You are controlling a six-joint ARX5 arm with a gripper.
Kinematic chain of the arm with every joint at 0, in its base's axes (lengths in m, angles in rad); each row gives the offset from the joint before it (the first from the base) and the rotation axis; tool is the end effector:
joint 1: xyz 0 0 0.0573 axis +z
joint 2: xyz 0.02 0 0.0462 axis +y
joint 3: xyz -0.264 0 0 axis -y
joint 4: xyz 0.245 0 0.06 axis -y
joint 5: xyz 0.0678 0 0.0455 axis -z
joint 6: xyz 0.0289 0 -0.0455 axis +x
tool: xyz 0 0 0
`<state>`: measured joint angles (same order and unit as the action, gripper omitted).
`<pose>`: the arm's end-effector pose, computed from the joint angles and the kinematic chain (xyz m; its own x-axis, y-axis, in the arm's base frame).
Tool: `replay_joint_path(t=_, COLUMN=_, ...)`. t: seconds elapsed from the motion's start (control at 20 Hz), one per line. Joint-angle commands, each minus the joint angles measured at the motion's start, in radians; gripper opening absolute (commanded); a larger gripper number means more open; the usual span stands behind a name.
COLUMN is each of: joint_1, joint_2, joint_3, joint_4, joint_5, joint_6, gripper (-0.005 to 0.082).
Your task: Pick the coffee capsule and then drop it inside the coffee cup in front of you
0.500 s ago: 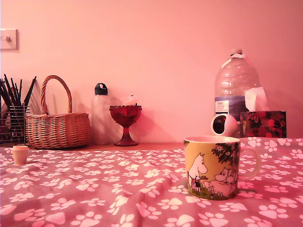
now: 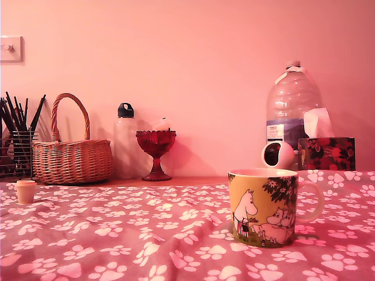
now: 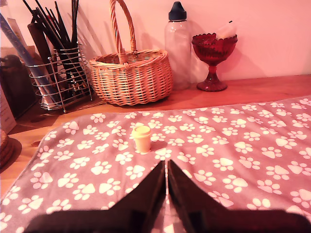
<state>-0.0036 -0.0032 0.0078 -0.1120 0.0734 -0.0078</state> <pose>0.0964 -0.0025 0.1556 0.9920 -0.0769 -0.1006 0.0758 0.9970 -0.0152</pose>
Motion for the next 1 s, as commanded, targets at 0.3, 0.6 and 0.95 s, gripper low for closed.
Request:
replay_joint_path(t=0.3, joint_1=0.003, joint_2=-0.01, joint_3=-0.006, joint_4=0.073, joint_5=0.001, joint_6=-0.036, gripper=-0.0019)
replay_joint_path(t=0.6, joint_1=0.003, joint_2=-0.01, joint_3=0.017, joint_4=0.084, joint_5=-0.027, joint_6=-0.098, gripper=-0.0019)
replay_joint_path(t=0.95, joint_1=0.003, joint_2=0.036, joint_3=0.027, joint_4=0.068, joint_5=-0.074, joint_6=-0.128, gripper=-0.0019)
